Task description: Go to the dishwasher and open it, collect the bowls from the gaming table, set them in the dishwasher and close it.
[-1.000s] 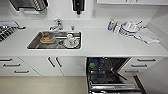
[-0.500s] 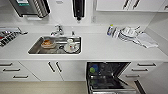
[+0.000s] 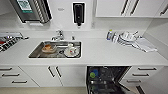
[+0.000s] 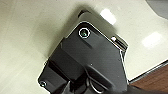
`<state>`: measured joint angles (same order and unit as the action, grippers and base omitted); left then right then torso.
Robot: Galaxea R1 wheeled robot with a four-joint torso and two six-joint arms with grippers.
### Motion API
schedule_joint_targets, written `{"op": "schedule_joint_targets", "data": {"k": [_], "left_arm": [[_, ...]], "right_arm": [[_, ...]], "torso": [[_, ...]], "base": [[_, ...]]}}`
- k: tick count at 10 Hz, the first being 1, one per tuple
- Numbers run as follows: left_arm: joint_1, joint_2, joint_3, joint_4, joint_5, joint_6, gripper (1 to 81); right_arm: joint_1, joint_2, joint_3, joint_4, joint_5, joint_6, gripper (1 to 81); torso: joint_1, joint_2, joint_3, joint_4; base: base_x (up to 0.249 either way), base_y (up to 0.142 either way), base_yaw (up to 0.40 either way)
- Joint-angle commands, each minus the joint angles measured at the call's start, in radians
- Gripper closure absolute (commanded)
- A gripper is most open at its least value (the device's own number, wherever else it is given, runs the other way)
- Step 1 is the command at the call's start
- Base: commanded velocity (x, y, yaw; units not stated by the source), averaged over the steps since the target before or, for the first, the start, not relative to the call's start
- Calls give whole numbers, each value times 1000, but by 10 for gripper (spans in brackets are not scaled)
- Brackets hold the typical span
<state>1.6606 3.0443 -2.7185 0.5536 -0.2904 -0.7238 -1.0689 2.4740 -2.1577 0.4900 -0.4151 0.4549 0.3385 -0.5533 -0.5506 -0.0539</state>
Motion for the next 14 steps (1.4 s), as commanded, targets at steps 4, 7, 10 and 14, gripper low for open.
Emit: {"op": "schedule_joint_targets", "data": {"k": [4,7,10,14], "left_arm": [[31,-8,5,2,57,1,10],[32,-8,3,3,59,3,10],[31,-10,5,2,59,3,10],[31,-8,5,3,62,1,10]], "right_arm": [[144,68,-278,344,-68,5,10],[218,45,-369,490,-83,4,10],[298,-10,-350,648,-88,-5,10],[416,-54,-248,663,-152,-5,10]], "torso": [[131,-207,0,0],[200,-316,1,0],[268,-425,2,0],[289,-466,2,0]], "base": [[0,0,0],[0,0,0],[0,0,0],[0,0,0]]}}
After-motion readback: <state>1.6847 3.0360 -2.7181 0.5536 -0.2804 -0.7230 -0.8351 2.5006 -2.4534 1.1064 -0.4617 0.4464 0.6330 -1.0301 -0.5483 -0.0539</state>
